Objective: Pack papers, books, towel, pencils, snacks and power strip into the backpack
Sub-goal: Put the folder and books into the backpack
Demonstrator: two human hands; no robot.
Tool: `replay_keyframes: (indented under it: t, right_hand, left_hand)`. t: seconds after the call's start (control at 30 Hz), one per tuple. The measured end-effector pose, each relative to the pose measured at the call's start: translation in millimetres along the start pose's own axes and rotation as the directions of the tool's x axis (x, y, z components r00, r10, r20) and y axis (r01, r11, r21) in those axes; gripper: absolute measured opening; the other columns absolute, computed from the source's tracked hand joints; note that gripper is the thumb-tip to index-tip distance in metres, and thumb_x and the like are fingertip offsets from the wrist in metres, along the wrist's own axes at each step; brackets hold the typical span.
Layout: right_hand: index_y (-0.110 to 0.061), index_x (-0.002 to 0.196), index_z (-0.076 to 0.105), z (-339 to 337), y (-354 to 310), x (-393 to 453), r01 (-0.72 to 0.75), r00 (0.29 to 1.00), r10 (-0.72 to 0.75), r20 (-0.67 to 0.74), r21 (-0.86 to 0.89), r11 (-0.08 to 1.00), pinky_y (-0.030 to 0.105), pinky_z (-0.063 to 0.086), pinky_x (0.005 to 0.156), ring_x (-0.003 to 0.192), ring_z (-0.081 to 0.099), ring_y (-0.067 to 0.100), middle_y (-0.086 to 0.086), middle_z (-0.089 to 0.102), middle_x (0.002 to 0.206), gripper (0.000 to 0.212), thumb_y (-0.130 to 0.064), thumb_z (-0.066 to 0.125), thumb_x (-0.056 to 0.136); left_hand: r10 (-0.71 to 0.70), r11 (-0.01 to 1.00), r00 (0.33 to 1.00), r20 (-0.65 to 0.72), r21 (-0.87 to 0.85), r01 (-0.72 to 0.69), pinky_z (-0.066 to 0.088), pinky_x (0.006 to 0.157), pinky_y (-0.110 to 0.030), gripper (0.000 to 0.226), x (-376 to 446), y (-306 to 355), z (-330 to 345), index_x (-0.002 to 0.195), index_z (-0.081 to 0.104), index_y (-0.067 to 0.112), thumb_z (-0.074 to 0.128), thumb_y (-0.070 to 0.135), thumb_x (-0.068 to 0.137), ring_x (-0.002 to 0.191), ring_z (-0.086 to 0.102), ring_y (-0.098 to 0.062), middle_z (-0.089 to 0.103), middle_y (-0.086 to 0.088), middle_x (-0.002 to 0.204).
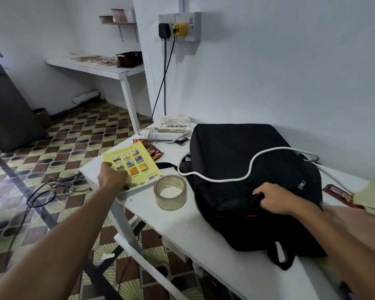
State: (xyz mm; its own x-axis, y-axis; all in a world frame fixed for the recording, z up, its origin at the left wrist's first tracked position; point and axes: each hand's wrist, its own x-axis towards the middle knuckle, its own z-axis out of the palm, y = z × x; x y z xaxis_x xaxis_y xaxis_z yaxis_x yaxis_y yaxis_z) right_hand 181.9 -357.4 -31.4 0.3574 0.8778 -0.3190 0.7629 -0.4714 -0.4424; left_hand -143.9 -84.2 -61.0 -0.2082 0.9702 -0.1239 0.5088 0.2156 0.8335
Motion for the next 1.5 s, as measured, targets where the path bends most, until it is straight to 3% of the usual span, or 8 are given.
replay_keyframes:
  t: [0.17,0.5,0.83,0.97,1.03,1.1,1.23,1.5]
  right_hand:
    - [-0.013,0.063,0.063,1,0,-1,0.001,1.0,-0.001,0.009,0.009,1.0,0.025,0.047,0.061,0.068,0.064,0.019,0.004,0.065,0.064,0.024,0.001,0.046,0.071]
    - [-0.014,0.066,0.067,1,1,-1,-0.001,1.0,0.001,0.006,0.015,1.0,0.026,0.049,0.063,0.074,0.067,0.023,0.005,0.069,0.068,0.026,0.002,0.048,0.072]
    - [-0.017,0.061,0.065,2,0,-1,0.0,1.0,-0.001,0.004,0.026,1.0,0.022,0.047,0.06,0.067,0.065,0.014,0.001,0.066,0.063,0.026,0.001,0.05,0.073]
    - [-0.013,0.067,0.067,4,2,-2,0.001,1.0,-0.002,0.003,0.019,1.0,0.03,0.052,0.066,0.073,0.068,0.019,0.004,0.069,0.069,0.022,0.001,0.051,0.072]
    - [-0.011,0.069,0.068,4,2,-3,0.008,1.0,-0.008,0.002,0.011,1.0,0.033,0.053,0.068,0.074,0.068,0.021,0.005,0.07,0.071,0.022,0.002,0.05,0.072]
    - [-0.013,0.07,0.069,2,1,-3,0.009,1.0,-0.01,0.005,0.021,1.0,0.032,0.054,0.07,0.074,0.068,0.019,0.004,0.07,0.071,0.024,0.002,0.05,0.073]
    - [-0.022,0.078,0.074,0,1,-5,0.011,1.0,-0.011,0.014,0.025,1.0,0.03,0.055,0.08,0.078,0.068,0.009,-0.005,0.073,0.078,0.03,-0.001,0.053,0.074]
    - [-0.03,0.082,0.075,-1,1,-6,0.014,0.999,-0.017,0.036,0.066,0.998,0.029,0.053,0.087,0.085,0.067,0.001,-0.013,0.073,0.083,0.036,-0.002,0.056,0.072]
  left_hand:
    - [-0.32,0.883,0.939,0.125,-0.319,0.343,0.053,0.066,-0.038,0.058,19,0,-13,0.123,0.047,0.001,0.075,0.001,0.073,0.098,0.058,-0.029,0.055,-0.013,0.115]
    - [-0.397,0.727,0.84,0.37,-0.433,0.534,0.053,0.048,-0.043,0.039,27,12,-21,0.114,0.051,0.01,0.059,-0.002,0.078,0.074,0.067,-0.031,0.065,-0.013,0.105]
    - [-0.371,0.807,0.831,0.415,-0.299,0.51,0.047,0.06,-0.033,0.045,14,24,-14,0.12,0.043,0.009,0.062,-0.001,0.08,0.068,0.059,-0.026,0.053,-0.012,0.085]
    - [-0.047,0.992,0.985,0.164,0.123,0.026,0.052,0.079,-0.04,0.056,21,19,2,0.122,0.05,0.012,0.075,0.007,0.072,0.1,0.053,-0.028,0.055,-0.016,0.118]
    - [0.331,0.807,0.913,0.238,0.431,-0.404,0.047,0.093,-0.044,0.058,12,26,12,0.126,0.052,0.02,0.074,0.009,0.074,0.116,0.044,-0.03,0.05,-0.013,0.129]
    - [0.551,0.502,0.683,0.479,0.464,-0.73,0.041,0.101,-0.046,0.058,4,40,25,0.131,0.051,0.024,0.068,0.007,0.079,0.131,0.033,-0.029,0.044,-0.008,0.142]
    - [0.375,-0.011,0.357,0.856,0.389,-0.921,0.031,0.109,-0.057,0.074,-2,64,53,0.145,0.035,0.028,0.066,0.01,0.081,0.145,0.013,-0.03,0.028,-0.004,0.155]
    - [0.042,-0.273,0.363,0.931,0.36,-0.892,0.041,0.099,-0.054,0.092,8,88,83,0.142,0.027,0.041,0.081,0.028,0.068,0.133,0.02,-0.03,0.029,-0.008,0.143]
